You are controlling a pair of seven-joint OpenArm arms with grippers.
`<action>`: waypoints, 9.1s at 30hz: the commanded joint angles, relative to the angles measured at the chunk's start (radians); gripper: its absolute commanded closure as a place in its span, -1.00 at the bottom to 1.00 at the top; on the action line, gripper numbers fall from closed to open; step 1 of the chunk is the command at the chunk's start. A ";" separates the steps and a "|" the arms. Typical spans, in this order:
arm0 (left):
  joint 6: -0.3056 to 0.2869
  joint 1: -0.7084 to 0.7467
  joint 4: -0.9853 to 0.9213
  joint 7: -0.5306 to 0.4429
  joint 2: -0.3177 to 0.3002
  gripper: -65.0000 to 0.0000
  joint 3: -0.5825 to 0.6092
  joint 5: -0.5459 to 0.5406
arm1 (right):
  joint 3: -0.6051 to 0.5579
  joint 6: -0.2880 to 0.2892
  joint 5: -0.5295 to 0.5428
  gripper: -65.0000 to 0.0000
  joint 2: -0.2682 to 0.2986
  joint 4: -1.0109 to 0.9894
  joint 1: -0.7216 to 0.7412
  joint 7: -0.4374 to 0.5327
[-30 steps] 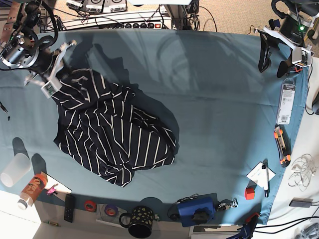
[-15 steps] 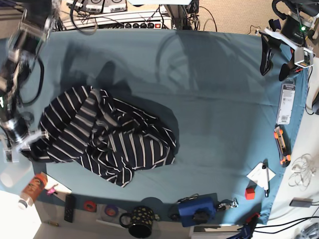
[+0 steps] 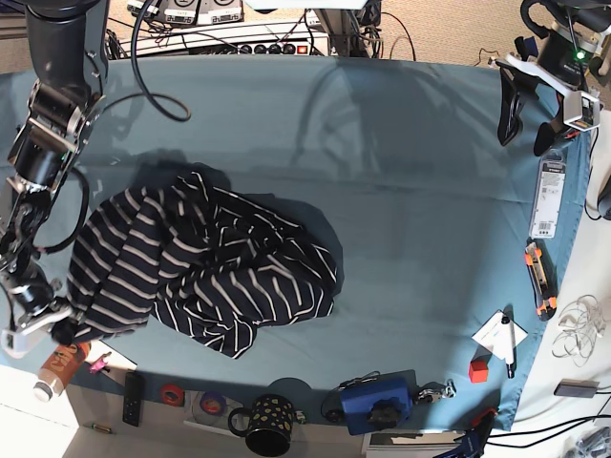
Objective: Layout the t-shirt on the table in an organized manner, then fold the t-shirt properly
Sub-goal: 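Grasp the shirt edge with the right gripper and drag it outward, then pull the shirt further with the right gripper to spread it, then reach the left gripper into the shirt and grasp a fold, then drag the grasped fabric with the left gripper away from the pile, then grasp the shirt with both grippers and pull the fabric apart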
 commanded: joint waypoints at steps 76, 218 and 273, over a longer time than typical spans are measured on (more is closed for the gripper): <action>-0.005 -0.032 0.015 -0.010 -0.009 0.14 0.158 0.012 | 0.573 0.099 0.893 1.00 0.005 0.552 -0.424 -0.732; 0.719 -1.038 -0.418 0.496 0.033 -0.14 1.140 0.819 | 0.116 -0.033 0.086 1.00 -0.312 0.782 -0.393 -0.397; 0.351 -1.065 -0.703 0.570 0.203 -0.14 0.663 0.240 | -0.197 -0.010 0.031 0.44 -0.119 0.829 -0.449 -0.404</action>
